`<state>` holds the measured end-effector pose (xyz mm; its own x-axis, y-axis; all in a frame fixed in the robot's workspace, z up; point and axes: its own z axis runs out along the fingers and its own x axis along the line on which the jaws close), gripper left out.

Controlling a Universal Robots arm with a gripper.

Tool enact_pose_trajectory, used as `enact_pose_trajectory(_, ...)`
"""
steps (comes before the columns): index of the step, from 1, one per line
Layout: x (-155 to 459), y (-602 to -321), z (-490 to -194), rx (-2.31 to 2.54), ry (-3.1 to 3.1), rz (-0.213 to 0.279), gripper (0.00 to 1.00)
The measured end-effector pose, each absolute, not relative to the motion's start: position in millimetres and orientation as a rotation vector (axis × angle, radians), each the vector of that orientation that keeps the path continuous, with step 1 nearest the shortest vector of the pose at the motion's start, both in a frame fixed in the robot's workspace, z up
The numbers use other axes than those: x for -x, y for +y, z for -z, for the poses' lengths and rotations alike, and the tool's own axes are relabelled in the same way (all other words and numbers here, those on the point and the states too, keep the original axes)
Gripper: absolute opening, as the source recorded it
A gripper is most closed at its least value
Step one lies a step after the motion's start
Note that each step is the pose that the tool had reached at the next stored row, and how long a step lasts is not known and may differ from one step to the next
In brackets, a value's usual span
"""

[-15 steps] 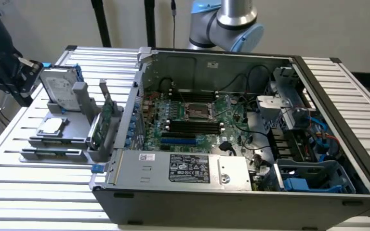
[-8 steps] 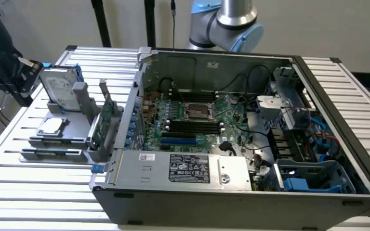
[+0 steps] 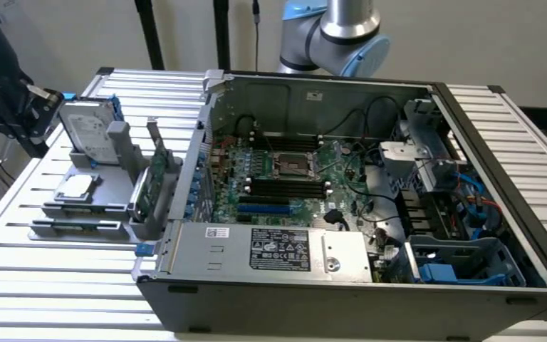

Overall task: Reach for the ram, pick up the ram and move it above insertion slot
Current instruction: 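Pick up the ram and move it above insertion slot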

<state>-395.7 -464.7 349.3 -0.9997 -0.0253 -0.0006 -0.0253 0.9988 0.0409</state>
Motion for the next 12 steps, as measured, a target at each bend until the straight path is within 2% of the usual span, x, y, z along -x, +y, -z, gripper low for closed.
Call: enact_pose_trajectory(12,395.7,-464.5,-348.7,0.321,3.126,-0.067,0.11)
